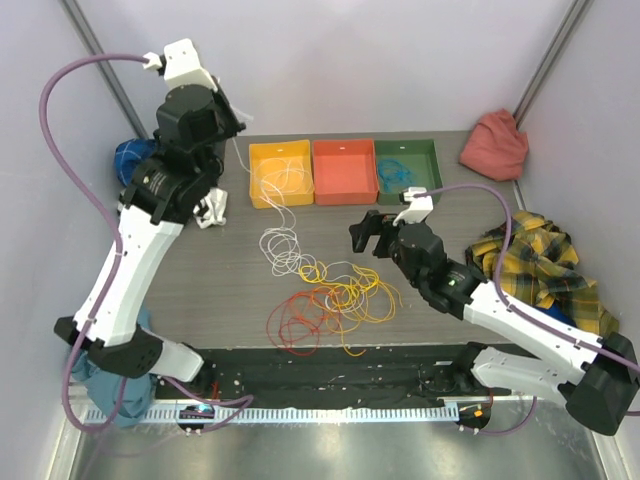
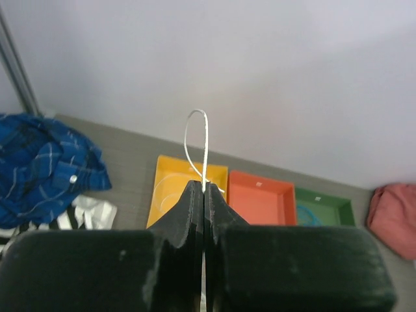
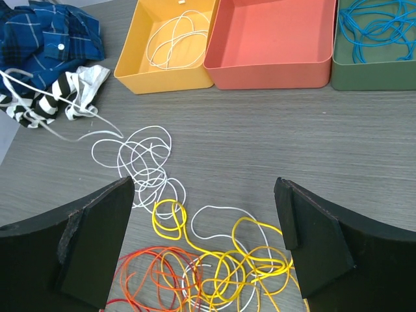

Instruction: Untangle the cables

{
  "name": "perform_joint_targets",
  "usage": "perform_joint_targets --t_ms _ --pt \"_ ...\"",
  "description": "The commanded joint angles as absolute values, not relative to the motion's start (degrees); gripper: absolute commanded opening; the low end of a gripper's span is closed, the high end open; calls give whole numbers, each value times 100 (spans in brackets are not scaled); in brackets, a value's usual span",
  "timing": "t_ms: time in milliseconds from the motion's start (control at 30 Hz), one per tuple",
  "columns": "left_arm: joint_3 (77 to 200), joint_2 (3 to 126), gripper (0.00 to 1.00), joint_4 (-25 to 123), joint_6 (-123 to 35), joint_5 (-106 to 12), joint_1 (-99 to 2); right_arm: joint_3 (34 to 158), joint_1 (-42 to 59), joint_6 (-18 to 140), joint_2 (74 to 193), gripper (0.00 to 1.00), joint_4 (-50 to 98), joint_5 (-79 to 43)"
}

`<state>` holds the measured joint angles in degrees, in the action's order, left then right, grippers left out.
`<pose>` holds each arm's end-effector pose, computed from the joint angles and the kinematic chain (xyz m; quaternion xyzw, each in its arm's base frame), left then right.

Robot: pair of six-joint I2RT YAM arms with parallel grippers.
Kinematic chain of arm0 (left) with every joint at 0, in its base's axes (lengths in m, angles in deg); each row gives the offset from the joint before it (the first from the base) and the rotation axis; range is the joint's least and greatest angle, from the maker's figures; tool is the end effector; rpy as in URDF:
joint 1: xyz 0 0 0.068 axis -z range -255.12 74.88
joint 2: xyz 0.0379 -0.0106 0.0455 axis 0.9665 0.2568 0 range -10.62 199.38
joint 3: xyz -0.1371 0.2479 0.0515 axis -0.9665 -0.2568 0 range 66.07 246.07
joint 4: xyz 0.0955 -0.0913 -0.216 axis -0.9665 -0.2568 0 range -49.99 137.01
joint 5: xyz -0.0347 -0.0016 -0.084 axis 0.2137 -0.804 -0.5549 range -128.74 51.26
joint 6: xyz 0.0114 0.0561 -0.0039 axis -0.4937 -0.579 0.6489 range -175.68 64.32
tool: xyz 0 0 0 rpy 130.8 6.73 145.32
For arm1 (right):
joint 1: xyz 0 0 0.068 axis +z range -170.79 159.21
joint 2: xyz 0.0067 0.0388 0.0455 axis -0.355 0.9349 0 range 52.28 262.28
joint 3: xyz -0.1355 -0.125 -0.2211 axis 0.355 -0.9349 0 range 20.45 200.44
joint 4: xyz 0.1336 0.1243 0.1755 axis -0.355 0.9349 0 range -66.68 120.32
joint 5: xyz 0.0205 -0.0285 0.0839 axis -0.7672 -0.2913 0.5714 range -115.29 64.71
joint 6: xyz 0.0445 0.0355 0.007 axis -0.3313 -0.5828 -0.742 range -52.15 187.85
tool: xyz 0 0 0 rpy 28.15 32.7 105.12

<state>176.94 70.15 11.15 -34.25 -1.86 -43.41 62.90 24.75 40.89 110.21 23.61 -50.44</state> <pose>0.2300 -0.1135 0.5491 -0.1483 0.7198 -0.0748 0.6740 0.1677 0.1463 0.3151 0.0040 0.7893 0.2083 0.5776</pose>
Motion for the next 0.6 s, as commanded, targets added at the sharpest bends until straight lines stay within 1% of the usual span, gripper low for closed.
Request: perform_joint_targets --t_ms 0,300,467,567 --pt "18393 7497 0 1887 -3722 -279 -4470 6237 2473 3823 10748 98 2297 -4902" --pt "19965 9141 0 1950 -3450 -964 -5261 6228 2473 3981 10449 98 2701 -4955" --pt "20247 9703 0 2423 -3406 -1228 -5402 6184 2473 4017 10510 98 2683 -4990" --pt "20686 10116 0 2512 -3397 -1299 -5437 6184 2473 3920 10668 98 2666 -4885"
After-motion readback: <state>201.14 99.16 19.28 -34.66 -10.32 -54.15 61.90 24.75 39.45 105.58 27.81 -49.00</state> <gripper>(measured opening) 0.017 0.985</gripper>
